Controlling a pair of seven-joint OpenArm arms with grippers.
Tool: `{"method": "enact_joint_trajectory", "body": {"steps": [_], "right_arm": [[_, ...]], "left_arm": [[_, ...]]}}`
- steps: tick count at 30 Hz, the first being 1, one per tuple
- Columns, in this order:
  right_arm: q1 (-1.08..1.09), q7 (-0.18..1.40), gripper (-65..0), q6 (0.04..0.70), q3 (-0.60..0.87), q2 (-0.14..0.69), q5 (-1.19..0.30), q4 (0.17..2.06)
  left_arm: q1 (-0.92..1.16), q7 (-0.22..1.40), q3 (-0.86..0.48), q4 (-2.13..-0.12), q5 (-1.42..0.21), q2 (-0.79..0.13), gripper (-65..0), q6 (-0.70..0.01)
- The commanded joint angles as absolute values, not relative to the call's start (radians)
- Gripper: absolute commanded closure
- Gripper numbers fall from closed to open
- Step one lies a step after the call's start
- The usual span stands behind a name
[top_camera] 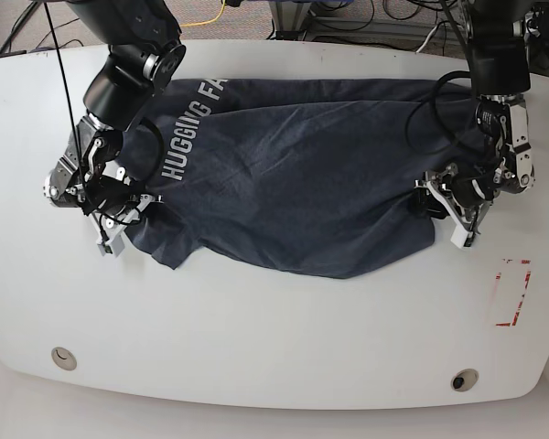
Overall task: Layout the t-shirt on the table in an organized manner, then fold the t-shirt properly
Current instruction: 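Pull the hem with the left gripper toward the collar to smooth it, then drag the hem with the left gripper back toward the hem side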
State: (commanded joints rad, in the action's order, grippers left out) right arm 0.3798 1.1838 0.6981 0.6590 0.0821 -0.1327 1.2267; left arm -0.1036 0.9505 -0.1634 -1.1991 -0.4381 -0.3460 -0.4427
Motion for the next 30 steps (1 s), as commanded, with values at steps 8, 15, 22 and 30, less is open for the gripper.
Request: {"method": "enact_joint_trajectory", "body": {"steps": [8,15,22,30], "right_arm": [[0.378,1.185,-5.1,0.698,0.659,0.082,-0.133,1.227],[0.378,1.185,-5.1,0.698,0.659,0.081,-0.133,1.227],[0.378,1.185,-5.1,0.698,0.657,0.081,-0.133,1.227],[0.378,1.185,-5.1,0.698,0.657,0.081,-0.133,1.227]], "left_arm": [[-0.120,1.018,-0.265,-1.308,-0.441,-0.354,-28.9,-0.447],[-0.213,1.043,-0.274,-1.319,-0.441,-0.354,-29.0,-0.447],[-0.269,1.043,-0.275,-1.317,-0.441,-0.351,-29.0,-0.447],[-0.318,1.040,-0.275,-1.308,-0.435,-0.349,-29.0,-0.447]]}}
